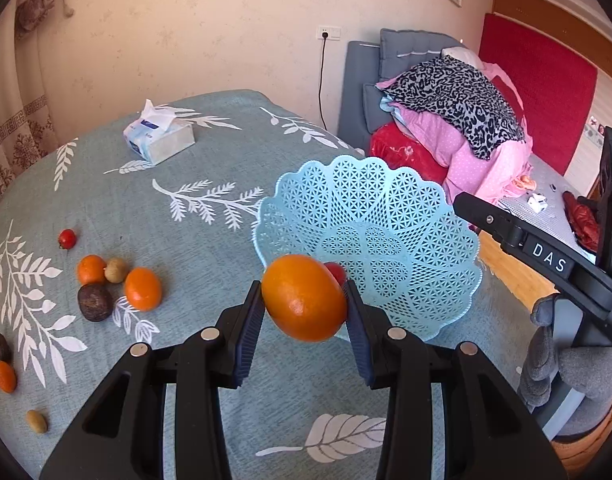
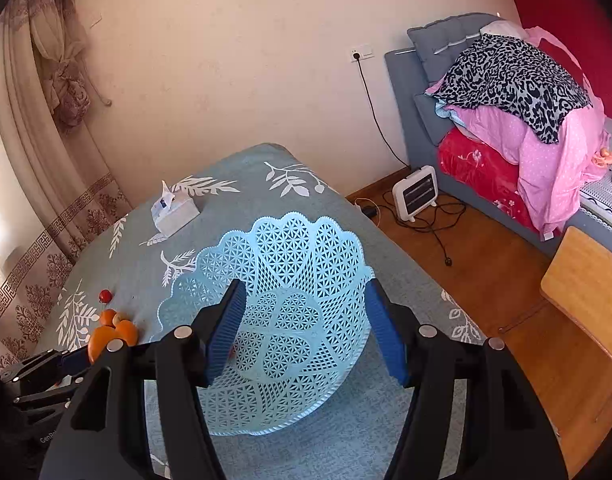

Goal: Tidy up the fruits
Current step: 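Carry the tomato and orange to the blue basket and release both, then withdraw both tools from the basket back toward the fruits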

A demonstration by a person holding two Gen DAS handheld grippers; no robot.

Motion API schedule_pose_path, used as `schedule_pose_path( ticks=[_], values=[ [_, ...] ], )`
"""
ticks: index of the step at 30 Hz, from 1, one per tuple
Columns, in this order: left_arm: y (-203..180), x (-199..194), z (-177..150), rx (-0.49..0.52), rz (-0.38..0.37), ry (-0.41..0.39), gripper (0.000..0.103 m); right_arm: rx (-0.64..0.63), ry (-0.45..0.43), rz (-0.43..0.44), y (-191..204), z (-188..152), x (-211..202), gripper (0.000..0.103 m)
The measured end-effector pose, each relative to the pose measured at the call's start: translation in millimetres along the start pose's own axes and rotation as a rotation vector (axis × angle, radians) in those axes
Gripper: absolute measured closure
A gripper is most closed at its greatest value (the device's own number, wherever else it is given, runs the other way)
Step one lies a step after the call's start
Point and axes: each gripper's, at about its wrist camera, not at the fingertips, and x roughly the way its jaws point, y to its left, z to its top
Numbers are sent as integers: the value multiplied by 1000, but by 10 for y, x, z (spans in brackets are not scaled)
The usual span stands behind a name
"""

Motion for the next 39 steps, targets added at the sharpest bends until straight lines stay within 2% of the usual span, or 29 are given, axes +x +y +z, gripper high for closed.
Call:
schedule_pose_path(
  ticks=[9, 10, 11, 13, 17, 21, 31, 39],
  values=[
    [-247, 250, 43, 40, -35, 37, 62, 12, -7, 4, -22, -21, -1, 38],
    [-252, 259, 43, 39, -33, 44, 59, 14, -8, 4, -29, -23, -3, 38],
    [-247, 264, 45, 38, -23, 47, 46, 18, -10, 4, -36, -26, -8, 38],
    [-212, 214, 49, 27, -7, 28, 33, 27, -17, 7, -53, -28, -14, 37],
    [-51, 87, 84, -16, 21, -4, 17, 40, -35, 18, -63, -37, -51, 33],
    [140, -45, 116, -50, 97, -34, 15, 32, -55, 19, -40, -40, -99, 33],
    [732, -562, 128, -149, 199, -127, 12, -3, -73, 36, 120, -59, -162, 31],
    [1344, -992, -25, -223, 318, -166, 11, -46, -80, 60, 326, -68, -229, 25]
  ],
)
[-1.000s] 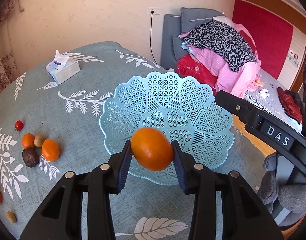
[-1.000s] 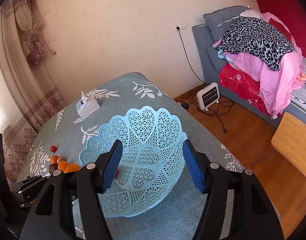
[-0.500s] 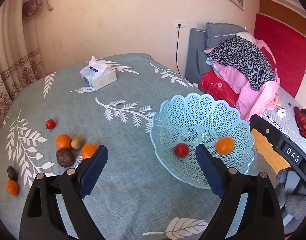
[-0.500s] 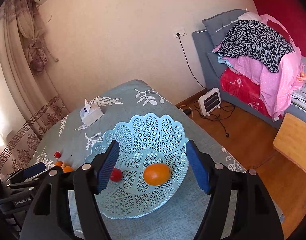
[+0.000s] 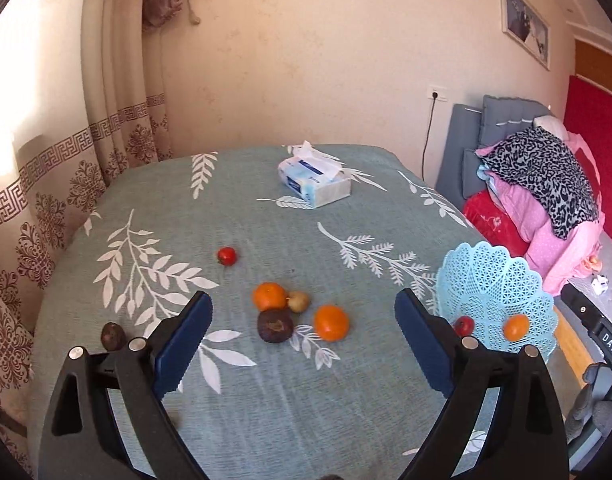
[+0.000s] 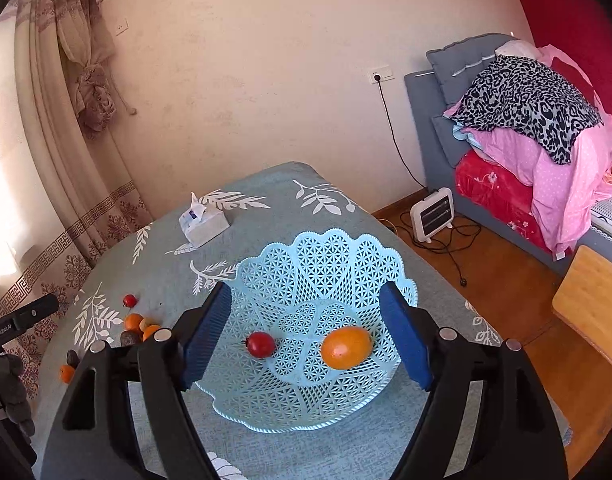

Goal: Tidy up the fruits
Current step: 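Withdraw both tools from the basket back toward the fruits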

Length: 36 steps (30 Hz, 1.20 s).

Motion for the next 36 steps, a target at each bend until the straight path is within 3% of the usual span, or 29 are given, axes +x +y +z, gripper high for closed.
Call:
schedule_pose_path(
  ticks=[9, 17, 28, 32, 36],
  values=[
    [1001, -131, -117, -129, 161, 18, 7, -57, 31, 71, 379, 10, 12, 24],
    [1669, -15, -323, -259, 235, 67, 7, -110, 87, 136, 741, -11, 116, 24],
    [2013, 668, -468, -285, 242, 213, 8, -191, 206, 197, 1229, -151, 375, 24],
    [2073, 880, -512, -288, 243, 256, 22, -204, 247, 213, 1362, -190, 502, 24],
    [2110, 1026, -548, -293, 236, 282, 28, -221, 278, 220, 1496, -221, 624, 24]
  ],
)
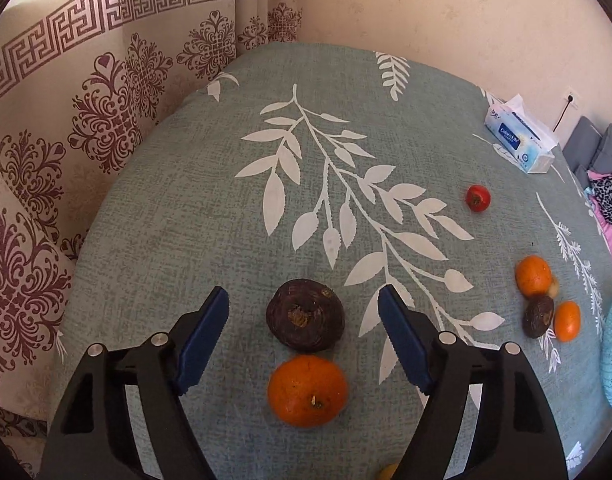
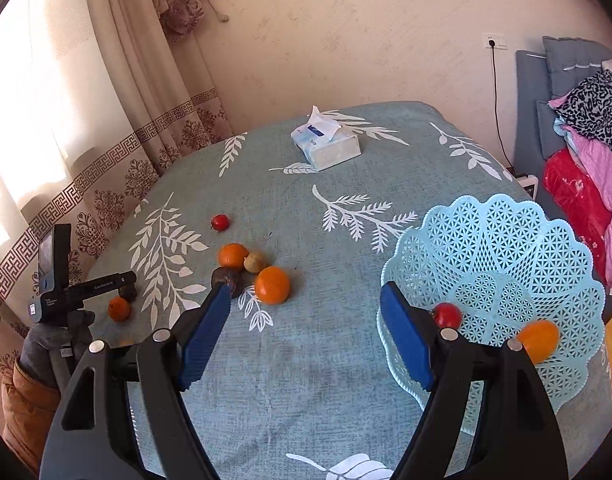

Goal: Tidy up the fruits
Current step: 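Withdraw both tools from the basket back toward the fruits, then grasp the dark brown fruit with the left tool while the right tool grasps another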

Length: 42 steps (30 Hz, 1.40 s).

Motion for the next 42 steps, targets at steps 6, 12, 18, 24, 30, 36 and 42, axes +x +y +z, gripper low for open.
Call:
schedule_pose_path(
  ticks=[6, 12, 18, 24, 30, 36, 42],
  values=[
    [-1, 168, -21, -18, -13, 33, 51, -12, 57, 14, 148, 59, 282, 24],
    [52, 97, -98, -45, -18, 10, 61, -46, 106, 21, 327, 160, 561, 24],
    [77, -119, -135, -42, -32, -60, 61, -51, 177, 37, 474, 282, 856, 24],
    [123, -367, -97, -47, -33, -136, 61, -28, 256, 93, 620, 323, 1136, 24],
    [194, -554, -52, -63, -42, -181, 61, -74, 317, 117, 851, 267, 1414, 29],
    [243, -687, -33, -75, -61, -208, 61, -133, 352, 68, 983, 211, 1643, 46],
    [229, -741, -33, -74, -73, -218, 61, -209, 374, -7, 1089, 103, 1825, 54]
  ],
)
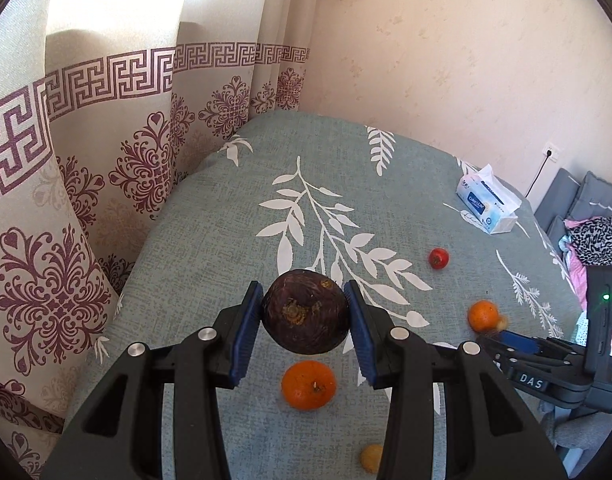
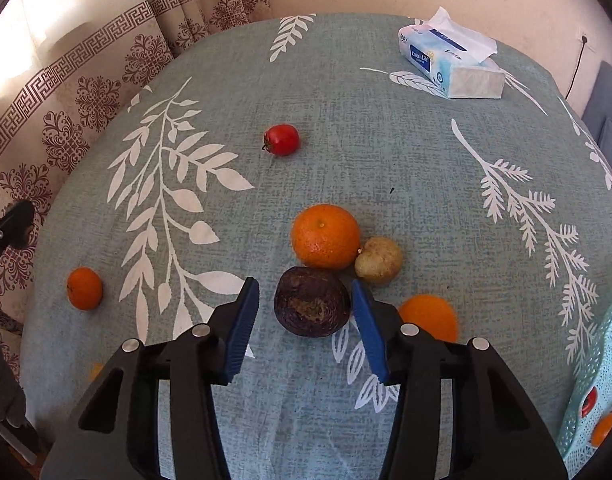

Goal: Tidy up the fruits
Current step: 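Grasp the dark brown fruit with the left tool while the right tool grasps another, then carry both dark brown fruits to the basket and release the right tool's fruit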

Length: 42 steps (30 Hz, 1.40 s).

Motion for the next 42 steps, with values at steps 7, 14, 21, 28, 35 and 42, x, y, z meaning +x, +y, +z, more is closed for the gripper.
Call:
schedule_pose_path(
  ticks=[7, 14, 21, 28, 35, 42],
  values=[
    [-4, -18, 2, -2, -2, -2, 61, -20, 11, -35, 12, -26, 46, 62],
    [-49, -31, -21, 9, -9, 0, 61, -20, -51, -12, 7, 6, -316, 62],
    [-106, -52, -37, 22, -21, 0, 61, 10, -129, -9, -167, 27, -777, 62],
    [-183, -86, -78, 39, -38, 2, 61, 68, -190, -19, -503, -59, -1167, 62],
    [-281, -119, -123, 63, -53, 2, 61, 155, -220, -60, -958, -270, -1432, 62],
    [-360, -158, -159, 82, -68, 1, 61, 257, -210, -96, -1439, -559, -1524, 62]
  ],
)
